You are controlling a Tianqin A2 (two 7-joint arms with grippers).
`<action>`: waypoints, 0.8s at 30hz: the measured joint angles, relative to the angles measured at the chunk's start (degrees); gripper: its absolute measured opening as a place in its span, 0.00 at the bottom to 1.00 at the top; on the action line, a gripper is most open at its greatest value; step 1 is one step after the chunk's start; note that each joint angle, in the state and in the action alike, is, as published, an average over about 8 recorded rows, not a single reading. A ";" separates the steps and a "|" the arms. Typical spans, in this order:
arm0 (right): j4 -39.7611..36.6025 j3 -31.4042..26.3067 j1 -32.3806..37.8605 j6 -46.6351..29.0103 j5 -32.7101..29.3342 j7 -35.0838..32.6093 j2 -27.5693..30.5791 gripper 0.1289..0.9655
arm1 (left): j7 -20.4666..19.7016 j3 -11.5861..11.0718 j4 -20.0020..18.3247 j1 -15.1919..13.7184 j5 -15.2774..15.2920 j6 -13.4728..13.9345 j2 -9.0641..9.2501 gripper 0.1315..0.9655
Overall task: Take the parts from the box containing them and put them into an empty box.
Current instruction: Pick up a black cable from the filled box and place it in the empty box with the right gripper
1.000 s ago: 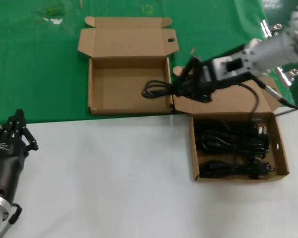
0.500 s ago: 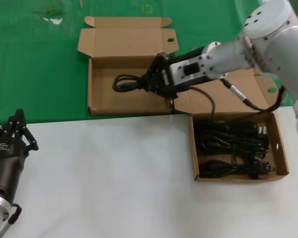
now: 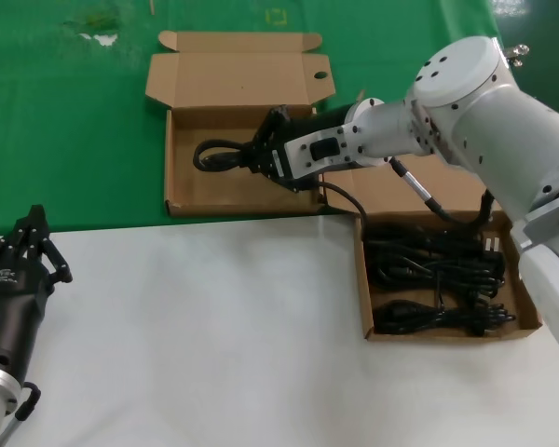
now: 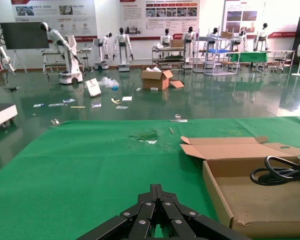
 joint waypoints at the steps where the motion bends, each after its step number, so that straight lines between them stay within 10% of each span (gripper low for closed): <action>1: 0.22 -0.66 -0.25 0.48 0.75 -0.23 -0.07 0.05 | 0.00 0.00 0.00 0.00 0.00 0.00 0.00 0.01; 24: 3.87 -28.53 -4.20 11.50 30.65 -5.94 -0.27 0.07 | 0.01 0.00 0.00 0.00 0.00 0.00 0.00 0.01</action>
